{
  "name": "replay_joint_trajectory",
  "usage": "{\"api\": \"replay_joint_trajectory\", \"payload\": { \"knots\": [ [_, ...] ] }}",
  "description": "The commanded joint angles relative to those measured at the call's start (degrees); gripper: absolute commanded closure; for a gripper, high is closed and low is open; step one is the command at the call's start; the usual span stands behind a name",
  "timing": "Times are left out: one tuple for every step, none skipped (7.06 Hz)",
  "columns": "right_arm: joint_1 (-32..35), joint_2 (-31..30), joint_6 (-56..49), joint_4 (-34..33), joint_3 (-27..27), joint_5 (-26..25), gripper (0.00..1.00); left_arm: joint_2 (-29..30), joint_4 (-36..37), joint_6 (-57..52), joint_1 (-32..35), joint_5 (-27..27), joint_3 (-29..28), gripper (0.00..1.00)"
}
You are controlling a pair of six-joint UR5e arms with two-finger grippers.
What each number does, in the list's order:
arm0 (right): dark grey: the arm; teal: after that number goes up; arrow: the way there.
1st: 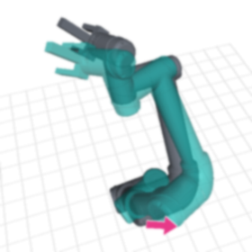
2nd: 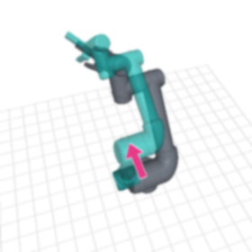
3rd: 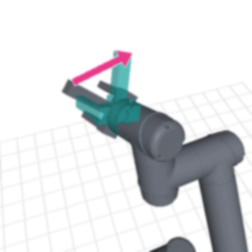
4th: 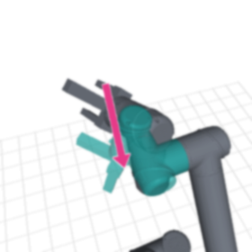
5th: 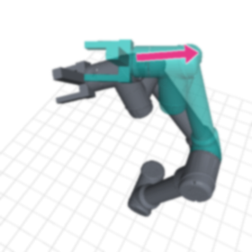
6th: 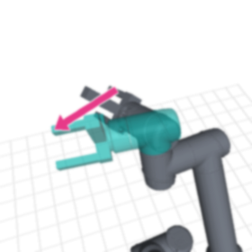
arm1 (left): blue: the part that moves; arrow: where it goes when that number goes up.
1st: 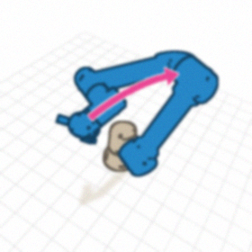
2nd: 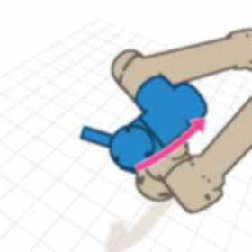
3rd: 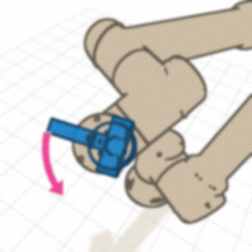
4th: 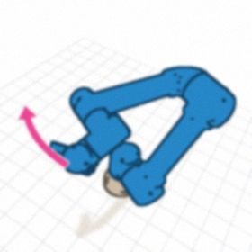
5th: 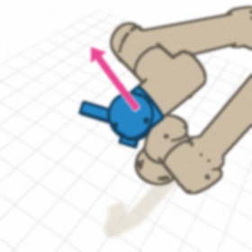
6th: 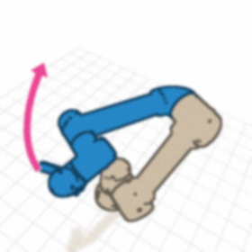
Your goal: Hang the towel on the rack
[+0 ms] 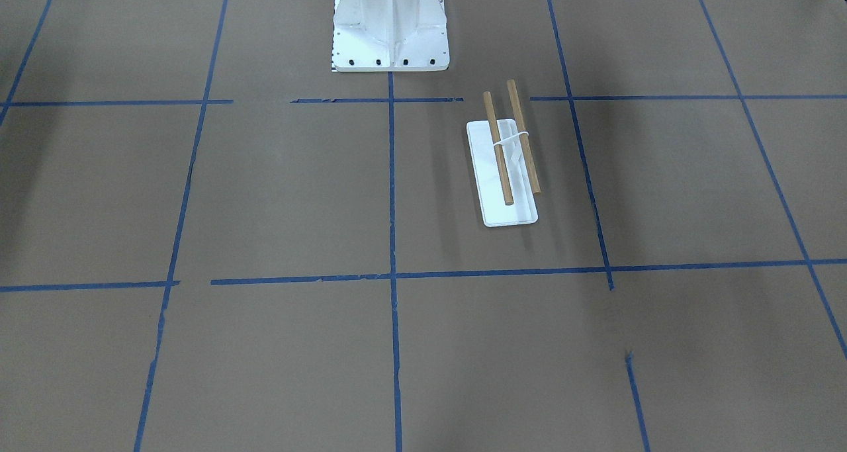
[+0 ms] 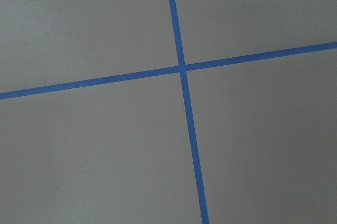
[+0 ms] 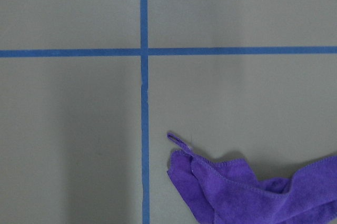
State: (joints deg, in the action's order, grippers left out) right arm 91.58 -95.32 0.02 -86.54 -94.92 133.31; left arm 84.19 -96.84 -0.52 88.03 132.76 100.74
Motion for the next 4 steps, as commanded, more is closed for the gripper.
{"api": "replay_joint_trajectory", "payload": {
  "knots": [
    [-0.96,-0.22,0.76,11.88,0.18,0.46,0.0,2.54,-5.68,0.26,-0.14,0.22,2.09,0.0],
    [-4.62,0.31,1.03,19.05,0.26,2.38,0.0,4.65,-17.48,0.44,-0.14,-0.22,0.52,0.0],
    [-5.01,-0.21,6.78,24.35,0.7,2.57,0.0,4.58,-26.12,0.35,-0.4,-0.13,-0.97,0.0],
    [-8.49,1.18,13.54,27.62,-0.51,2.49,0.0,6.23,-32.74,3.39,-0.58,0.21,-3.68,0.0]
  ]
}}
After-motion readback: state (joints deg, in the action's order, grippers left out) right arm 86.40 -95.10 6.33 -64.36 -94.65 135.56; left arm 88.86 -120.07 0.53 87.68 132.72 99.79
